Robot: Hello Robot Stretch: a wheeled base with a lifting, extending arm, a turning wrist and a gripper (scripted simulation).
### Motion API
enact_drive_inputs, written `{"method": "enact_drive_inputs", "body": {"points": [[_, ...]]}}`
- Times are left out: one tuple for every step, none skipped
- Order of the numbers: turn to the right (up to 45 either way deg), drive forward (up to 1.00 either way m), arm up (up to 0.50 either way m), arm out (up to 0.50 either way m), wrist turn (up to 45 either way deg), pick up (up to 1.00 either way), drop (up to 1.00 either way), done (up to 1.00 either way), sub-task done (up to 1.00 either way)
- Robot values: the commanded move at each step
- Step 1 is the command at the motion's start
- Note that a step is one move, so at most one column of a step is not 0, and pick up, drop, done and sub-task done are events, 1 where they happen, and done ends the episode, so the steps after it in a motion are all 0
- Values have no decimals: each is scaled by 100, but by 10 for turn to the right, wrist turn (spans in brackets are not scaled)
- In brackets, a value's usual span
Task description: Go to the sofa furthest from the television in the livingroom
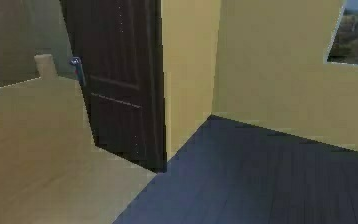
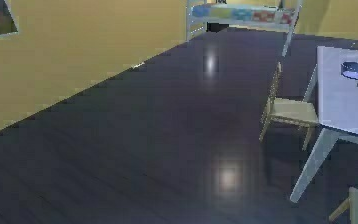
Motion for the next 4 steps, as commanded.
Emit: {"method": "enact_drive_inputs", "body": {"points": [[-420, 0, 0, 0, 0, 0, 0, 0, 0], [0, 100, 0, 0, 0, 0, 0, 0, 0], [0, 100, 0, 0, 0, 0, 0, 0, 0], [-150, 0, 0, 0, 0, 0, 0, 0, 0]]}}
